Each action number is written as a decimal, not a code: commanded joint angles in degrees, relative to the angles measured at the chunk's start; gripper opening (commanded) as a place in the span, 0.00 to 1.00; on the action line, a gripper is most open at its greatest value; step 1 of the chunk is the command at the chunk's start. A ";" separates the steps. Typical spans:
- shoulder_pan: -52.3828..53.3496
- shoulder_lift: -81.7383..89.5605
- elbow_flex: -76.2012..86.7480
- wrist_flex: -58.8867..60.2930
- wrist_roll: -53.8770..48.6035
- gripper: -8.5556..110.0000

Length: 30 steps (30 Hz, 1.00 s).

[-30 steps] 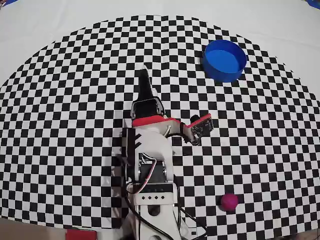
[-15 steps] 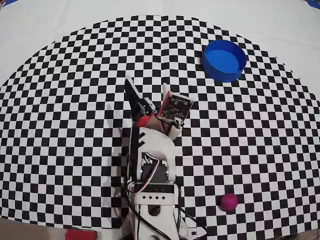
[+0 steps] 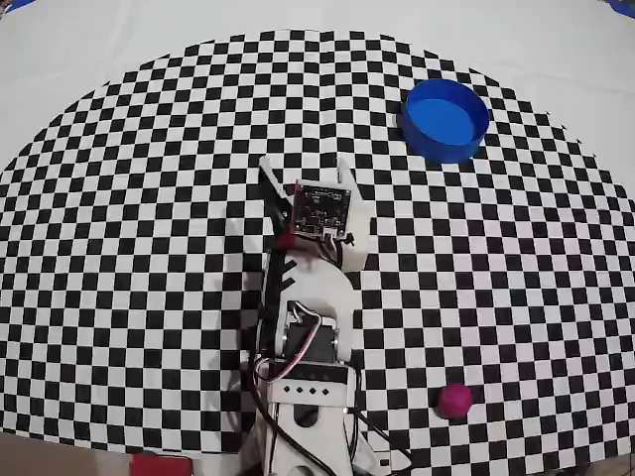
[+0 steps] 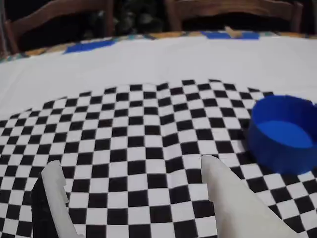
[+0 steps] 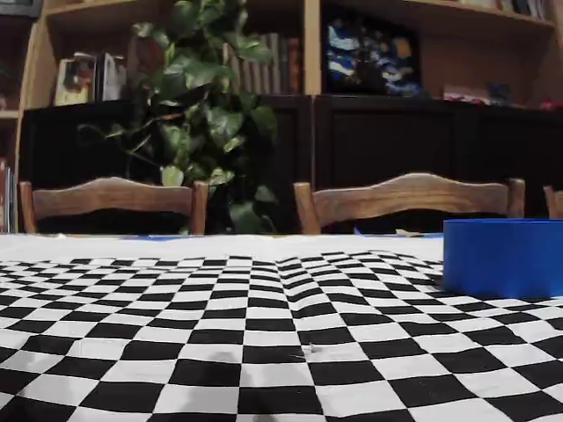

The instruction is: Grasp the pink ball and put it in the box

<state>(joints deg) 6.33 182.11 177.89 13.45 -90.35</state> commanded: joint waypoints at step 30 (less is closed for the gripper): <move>33.22 -0.70 0.44 -3.08 -0.53 0.34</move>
<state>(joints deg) 37.09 182.11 177.89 11.34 -90.35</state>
